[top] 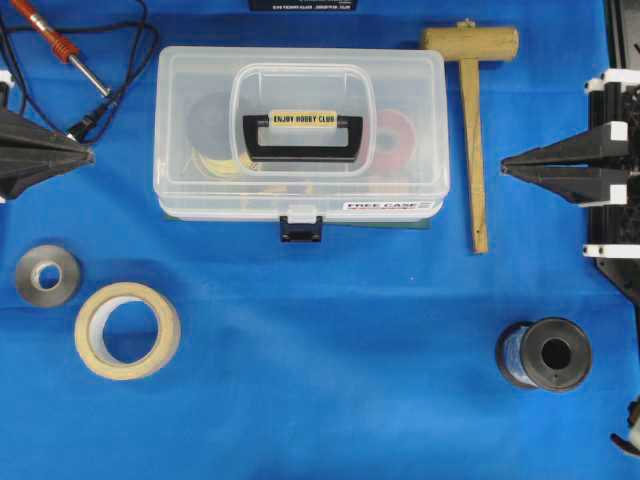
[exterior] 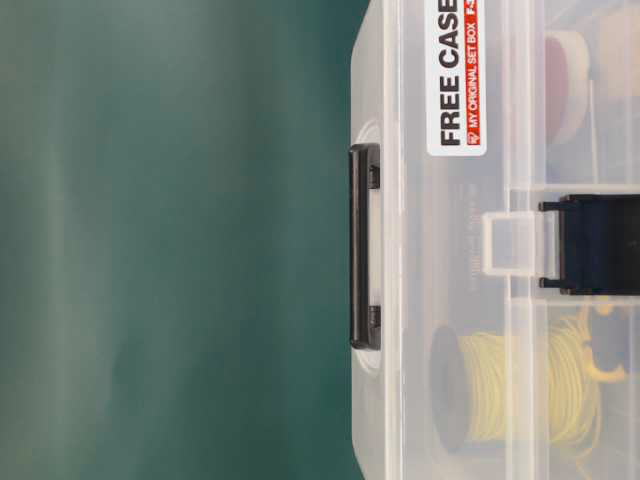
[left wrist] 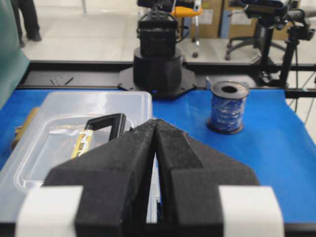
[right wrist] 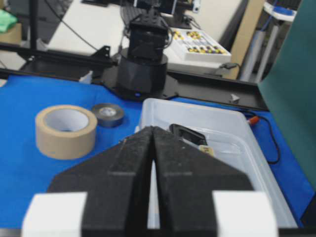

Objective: Open the tool box with both arms.
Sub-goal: 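Move both grippers inward to the left and right sides of the clear box lid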

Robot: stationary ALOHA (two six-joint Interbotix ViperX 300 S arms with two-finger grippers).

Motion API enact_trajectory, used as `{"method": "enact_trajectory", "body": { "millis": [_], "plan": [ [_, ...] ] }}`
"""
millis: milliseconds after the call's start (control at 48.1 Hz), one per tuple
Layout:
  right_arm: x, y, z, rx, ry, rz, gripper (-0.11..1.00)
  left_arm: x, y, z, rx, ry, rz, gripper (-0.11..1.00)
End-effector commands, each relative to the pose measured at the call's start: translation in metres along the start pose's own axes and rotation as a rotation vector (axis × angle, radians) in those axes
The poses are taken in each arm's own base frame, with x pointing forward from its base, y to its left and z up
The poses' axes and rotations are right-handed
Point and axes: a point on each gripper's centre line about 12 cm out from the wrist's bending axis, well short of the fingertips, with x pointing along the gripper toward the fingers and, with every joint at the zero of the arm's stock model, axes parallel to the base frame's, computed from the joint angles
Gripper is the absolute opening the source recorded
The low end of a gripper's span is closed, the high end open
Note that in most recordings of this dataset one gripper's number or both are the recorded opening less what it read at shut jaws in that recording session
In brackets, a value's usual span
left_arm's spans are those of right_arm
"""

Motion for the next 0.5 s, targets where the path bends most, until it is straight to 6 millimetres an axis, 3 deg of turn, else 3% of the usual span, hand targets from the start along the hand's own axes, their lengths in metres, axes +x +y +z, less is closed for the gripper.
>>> {"method": "enact_trajectory", "body": {
  "millis": [0,208,478],
  "plan": [
    [0.004,-0.004,0.015,-0.020,-0.038,-0.020,0.00,0.004,0.001,0.011,0.003,-0.029,0.009,0.00],
    [0.006,-0.011,0.017,-0.011,0.008,-0.056,0.00,0.003,0.002,0.010,0.094,-0.021,0.017,0.00],
    [0.004,-0.021,0.002,0.011,0.165,-0.107,0.00,0.002,0.009,-0.004,0.124,0.086,0.044,0.00]
  ]
}}
